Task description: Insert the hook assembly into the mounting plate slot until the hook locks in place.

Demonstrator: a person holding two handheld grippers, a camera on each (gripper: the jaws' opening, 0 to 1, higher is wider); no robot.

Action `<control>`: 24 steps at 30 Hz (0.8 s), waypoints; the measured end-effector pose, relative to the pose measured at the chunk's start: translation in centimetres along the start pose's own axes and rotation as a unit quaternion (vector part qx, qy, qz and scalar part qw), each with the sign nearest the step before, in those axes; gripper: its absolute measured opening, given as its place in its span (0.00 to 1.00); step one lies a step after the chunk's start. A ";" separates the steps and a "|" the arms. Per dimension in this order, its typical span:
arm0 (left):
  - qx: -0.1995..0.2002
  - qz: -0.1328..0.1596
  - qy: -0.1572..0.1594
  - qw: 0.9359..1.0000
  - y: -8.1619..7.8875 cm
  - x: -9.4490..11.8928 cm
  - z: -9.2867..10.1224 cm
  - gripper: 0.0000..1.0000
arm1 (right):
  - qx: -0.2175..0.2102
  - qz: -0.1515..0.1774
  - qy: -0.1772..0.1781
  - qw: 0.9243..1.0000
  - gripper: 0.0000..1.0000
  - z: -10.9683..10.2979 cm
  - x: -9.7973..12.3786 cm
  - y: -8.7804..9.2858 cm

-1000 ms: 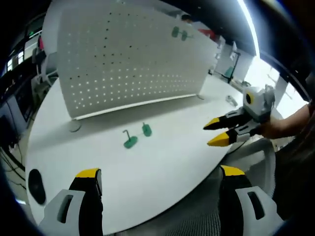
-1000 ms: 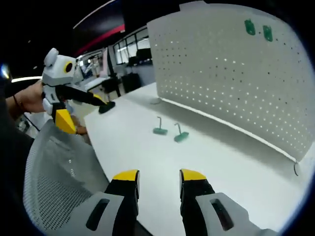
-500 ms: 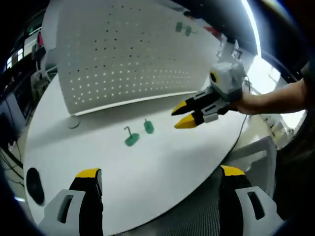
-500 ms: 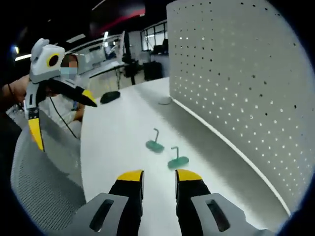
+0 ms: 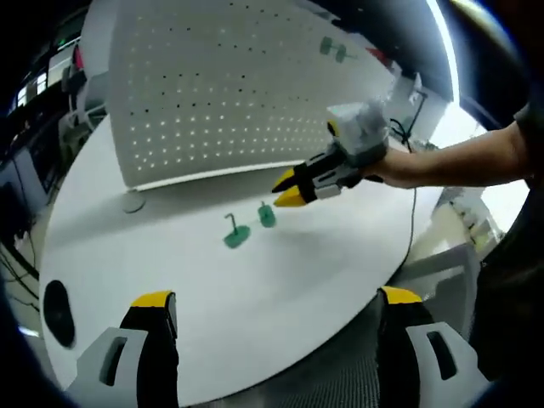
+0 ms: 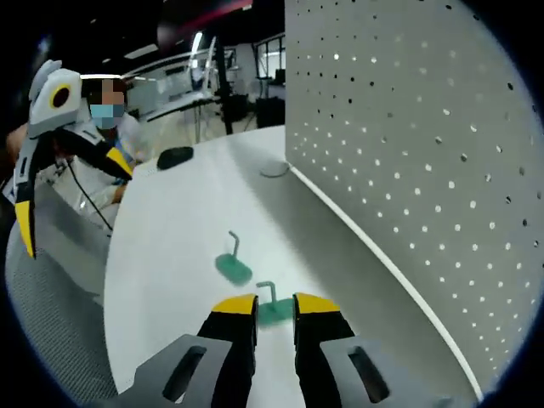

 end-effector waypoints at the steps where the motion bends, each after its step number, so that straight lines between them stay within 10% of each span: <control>1: 0.001 -0.001 0.001 1.000 0.1 0.0 0.1 0.99 | 0.000 -0.003 -0.002 1.000 0.14 0.1 -0.2 0.1; 20: 0.004 -0.013 -0.006 1.000 0.2 -0.1 -0.8 0.99 | 0.012 -0.026 -0.067 0.997 0.08 0.6 -3.6 -0.6; 24: 0.004 -0.013 -0.009 1.000 0.1 -0.1 -0.8 0.99 | -0.048 -0.027 -0.072 0.996 0.02 0.5 -3.8 -0.2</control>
Point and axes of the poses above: the point that each gripper's makers call its tool centre point, and the gripper's own axes: x roughly backward along the fingers, z roughly to its right, y roughly out of its underside, the point moved 4 cm from there along x, roughly backward along the fingers, and after that the axes turned 9 degrees about -y, right-handed, at the moved point
